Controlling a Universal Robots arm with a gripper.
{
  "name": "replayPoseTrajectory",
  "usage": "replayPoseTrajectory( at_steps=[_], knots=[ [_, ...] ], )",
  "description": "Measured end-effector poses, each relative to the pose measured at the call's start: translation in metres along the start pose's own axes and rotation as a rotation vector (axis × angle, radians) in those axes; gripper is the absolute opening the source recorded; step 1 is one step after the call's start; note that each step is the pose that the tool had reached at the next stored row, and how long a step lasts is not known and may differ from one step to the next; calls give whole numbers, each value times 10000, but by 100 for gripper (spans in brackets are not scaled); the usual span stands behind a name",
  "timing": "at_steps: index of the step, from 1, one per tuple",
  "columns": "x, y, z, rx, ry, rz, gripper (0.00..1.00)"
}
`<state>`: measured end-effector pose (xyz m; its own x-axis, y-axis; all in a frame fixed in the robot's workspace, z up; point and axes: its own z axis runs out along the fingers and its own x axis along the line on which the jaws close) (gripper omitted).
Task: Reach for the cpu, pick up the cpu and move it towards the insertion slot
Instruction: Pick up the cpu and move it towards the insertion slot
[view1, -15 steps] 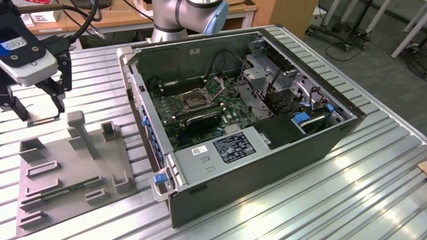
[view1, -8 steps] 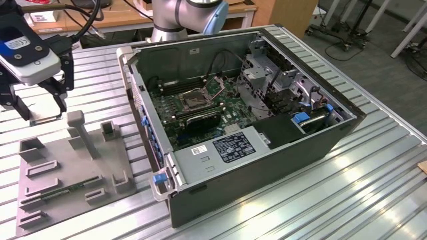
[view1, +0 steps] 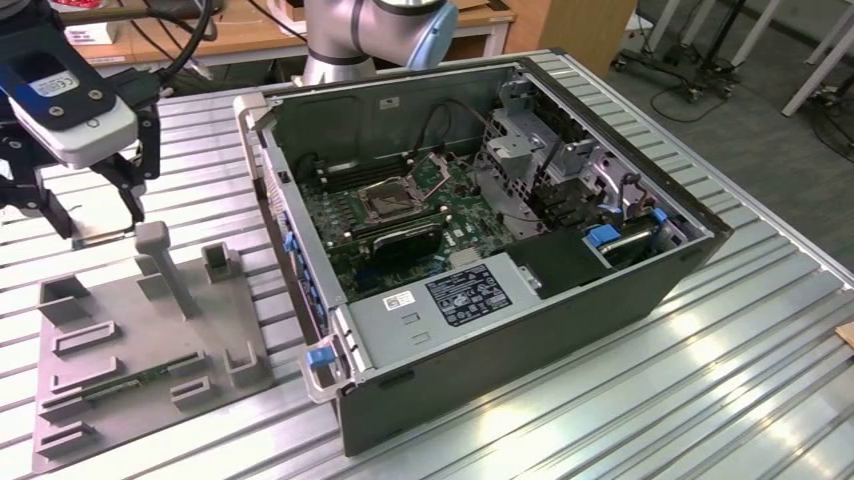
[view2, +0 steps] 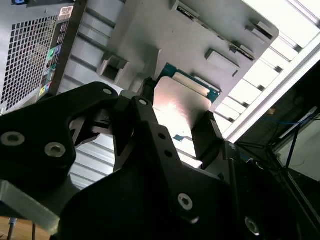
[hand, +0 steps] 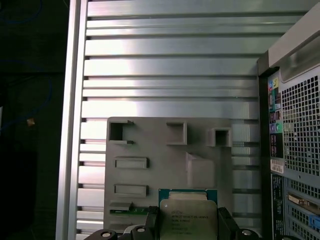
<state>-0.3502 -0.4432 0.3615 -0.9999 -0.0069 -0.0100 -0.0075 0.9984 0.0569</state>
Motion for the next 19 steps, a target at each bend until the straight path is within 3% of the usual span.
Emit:
replayPoseTrajectory(
  at_steps=[19],
  knots=[
    [-350, -2, 3, 0, 0, 0, 54]
  ],
)
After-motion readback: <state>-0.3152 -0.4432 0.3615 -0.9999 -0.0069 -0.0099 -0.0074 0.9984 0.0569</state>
